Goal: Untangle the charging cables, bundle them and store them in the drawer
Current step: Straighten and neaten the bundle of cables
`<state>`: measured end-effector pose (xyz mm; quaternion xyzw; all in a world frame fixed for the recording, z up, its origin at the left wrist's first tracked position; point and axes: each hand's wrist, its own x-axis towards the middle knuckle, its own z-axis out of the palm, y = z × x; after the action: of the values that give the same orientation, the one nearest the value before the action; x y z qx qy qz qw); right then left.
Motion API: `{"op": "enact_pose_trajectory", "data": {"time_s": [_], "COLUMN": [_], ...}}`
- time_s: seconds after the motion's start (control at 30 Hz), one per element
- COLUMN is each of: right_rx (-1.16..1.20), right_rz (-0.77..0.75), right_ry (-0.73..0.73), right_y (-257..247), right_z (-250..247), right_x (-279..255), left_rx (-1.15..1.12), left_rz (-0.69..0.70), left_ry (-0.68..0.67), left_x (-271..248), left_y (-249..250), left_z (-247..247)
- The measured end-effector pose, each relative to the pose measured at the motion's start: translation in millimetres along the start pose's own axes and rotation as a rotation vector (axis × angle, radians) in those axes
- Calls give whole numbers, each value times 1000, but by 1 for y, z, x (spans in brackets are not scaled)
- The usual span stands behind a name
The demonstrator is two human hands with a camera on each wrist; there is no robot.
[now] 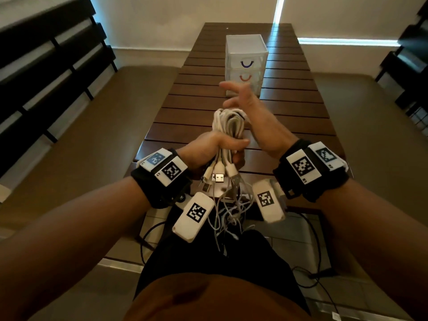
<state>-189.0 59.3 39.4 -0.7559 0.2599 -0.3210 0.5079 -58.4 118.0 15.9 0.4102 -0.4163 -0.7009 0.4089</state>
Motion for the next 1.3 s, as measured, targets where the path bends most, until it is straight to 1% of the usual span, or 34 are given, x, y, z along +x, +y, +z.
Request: {"op": "enact_pose_trajectory", "data": {"time_s": [0.07,0.1,0.17,0.2,0.3,0.37,0.47,0.53,0.57,0.6,0.67,0.7,0.77,0.83,0.9,0.97,1.03,1.1,1.2,1.3], "right_rx": [306,420,541,547,503,441,350,231,165,100,5,-39,-175,-341,-468,-550,-584,-545,-458,-437], "right_rz": [132,186,225,228,293,341,375,376,358,319,206,125,-78,-238,-316,-324,-315,-271,-176,-172], "right_ry": [-58,-109,-213,-232,-203,-196,-200,-219,-222,-189,-19,69,185,246,250,232,197,142,92,95], "right_y": [9,14,25,28,33,33,32,29,26,23,12,5,-6,-11,-12,-11,-8,-6,-5,-3], "right_z": [7,12,23,28,34,33,34,30,25,19,9,7,10,17,22,24,25,23,17,14], "right_x": [-2,-4,-10,-14,-20,-19,-19,-20,-19,-16,-8,-2,8,15,19,20,20,21,23,22], "left_rx": [-153,-205,-235,-262,-407,-437,-461,-394,-332,-269,-217,-215,-199,-158,-118,-74,-55,-48,14,20], "left_rz": [35,51,58,53,47,49,51,55,48,39,25,23,25,24,30,53,64,63,22,24], "left_ry": [40,64,114,142,186,249,312,296,280,271,271,270,265,267,278,293,320,336,355,361], "left_x": [-1,-2,-5,-8,-11,-12,-12,-16,-19,-20,-22,-22,-20,-17,-16,-16,-17,-17,-18,-17], "left_y": [1,4,11,14,16,15,14,13,13,13,11,9,7,5,5,5,4,3,3,4], "left_z": [-8,-12,-17,-19,-22,-23,-27,-29,-31,-33,-36,-36,-33,-29,-28,-28,-28,-29,-27,-26]}}
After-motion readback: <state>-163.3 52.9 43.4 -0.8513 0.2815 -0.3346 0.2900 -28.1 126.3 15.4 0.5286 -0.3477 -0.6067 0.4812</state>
